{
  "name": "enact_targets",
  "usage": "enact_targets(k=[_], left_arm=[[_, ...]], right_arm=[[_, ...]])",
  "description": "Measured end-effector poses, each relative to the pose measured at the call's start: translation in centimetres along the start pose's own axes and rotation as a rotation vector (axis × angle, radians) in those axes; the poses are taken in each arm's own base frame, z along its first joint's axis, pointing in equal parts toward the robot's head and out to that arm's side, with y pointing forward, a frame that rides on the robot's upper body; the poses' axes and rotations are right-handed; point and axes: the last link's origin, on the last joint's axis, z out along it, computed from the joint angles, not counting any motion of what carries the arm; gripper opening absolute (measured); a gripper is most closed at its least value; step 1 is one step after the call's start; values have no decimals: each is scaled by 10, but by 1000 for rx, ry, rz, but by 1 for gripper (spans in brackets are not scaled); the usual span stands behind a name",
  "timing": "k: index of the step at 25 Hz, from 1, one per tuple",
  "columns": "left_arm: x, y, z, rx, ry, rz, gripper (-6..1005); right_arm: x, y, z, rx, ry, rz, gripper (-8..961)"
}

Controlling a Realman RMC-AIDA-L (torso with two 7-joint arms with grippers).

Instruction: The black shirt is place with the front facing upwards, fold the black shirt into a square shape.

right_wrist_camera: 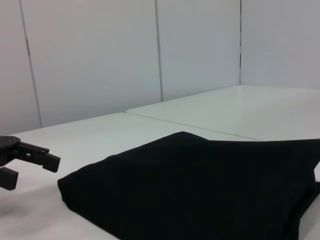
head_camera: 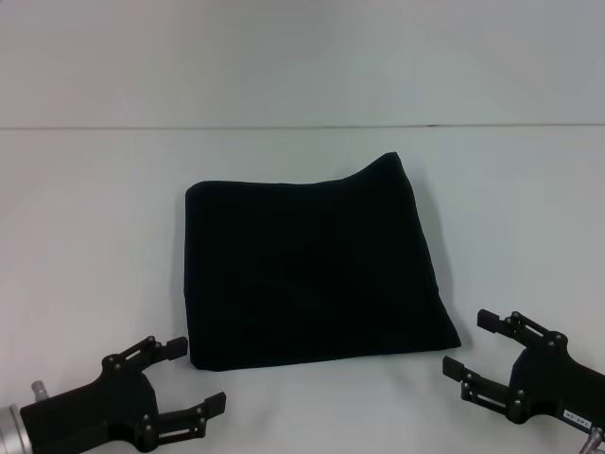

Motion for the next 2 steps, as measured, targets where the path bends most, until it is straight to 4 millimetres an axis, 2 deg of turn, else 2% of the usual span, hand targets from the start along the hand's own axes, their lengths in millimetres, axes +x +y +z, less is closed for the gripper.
enact_targets(k=[2], left_arm=[[0, 0, 0, 0, 0, 0, 952]], right_arm=[[0, 0, 0, 0, 0, 0, 857]])
